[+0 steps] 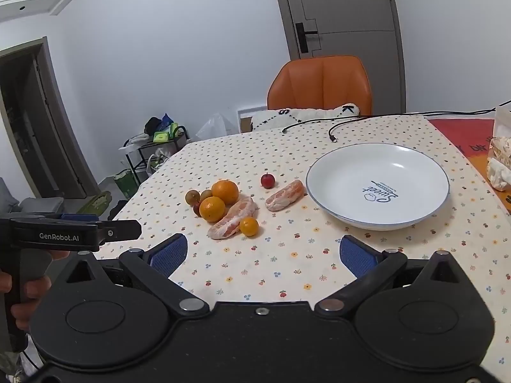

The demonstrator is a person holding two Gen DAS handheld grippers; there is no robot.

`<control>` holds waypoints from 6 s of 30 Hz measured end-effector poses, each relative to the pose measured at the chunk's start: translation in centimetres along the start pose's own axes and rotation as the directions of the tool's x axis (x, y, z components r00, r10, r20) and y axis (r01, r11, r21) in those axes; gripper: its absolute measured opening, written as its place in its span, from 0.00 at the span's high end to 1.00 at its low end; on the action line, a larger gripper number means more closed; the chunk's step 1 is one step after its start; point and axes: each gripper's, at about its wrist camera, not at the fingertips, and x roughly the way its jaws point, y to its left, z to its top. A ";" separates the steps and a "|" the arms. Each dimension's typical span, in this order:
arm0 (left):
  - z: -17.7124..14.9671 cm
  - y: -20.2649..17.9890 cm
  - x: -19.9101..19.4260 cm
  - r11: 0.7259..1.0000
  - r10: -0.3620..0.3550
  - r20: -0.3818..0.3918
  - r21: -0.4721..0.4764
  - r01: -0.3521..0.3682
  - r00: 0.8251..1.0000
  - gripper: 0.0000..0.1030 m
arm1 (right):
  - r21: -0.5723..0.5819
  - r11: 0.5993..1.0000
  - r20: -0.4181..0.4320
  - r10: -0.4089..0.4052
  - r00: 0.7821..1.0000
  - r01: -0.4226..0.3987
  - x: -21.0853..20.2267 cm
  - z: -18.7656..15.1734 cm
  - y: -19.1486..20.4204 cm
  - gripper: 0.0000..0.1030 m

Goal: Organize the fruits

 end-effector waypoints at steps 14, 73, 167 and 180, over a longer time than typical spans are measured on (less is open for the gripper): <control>-0.5 0.4 -0.3 1.000 0.001 0.003 -0.004 -0.001 1.000 0.00 | -0.004 1.000 -0.005 0.004 1.000 -0.004 -0.3 0.0 0.4 0.00; -0.3 0.2 -1.7 1.000 -0.030 0.050 0.012 0.029 0.998 0.00 | -0.023 1.000 -0.011 -0.016 1.000 0.016 -0.7 -0.1 0.7 0.00; 2.7 -1.4 10.0 0.977 -0.210 0.036 -0.037 0.211 0.977 0.67 | 0.050 0.993 -0.083 0.107 0.991 -0.103 10.2 1.9 -3.3 0.78; 3.0 -4.9 9.6 0.967 -0.255 0.052 -0.003 0.256 0.965 0.67 | 0.074 0.997 -0.038 0.038 0.999 -0.036 7.3 2.0 -5.9 0.78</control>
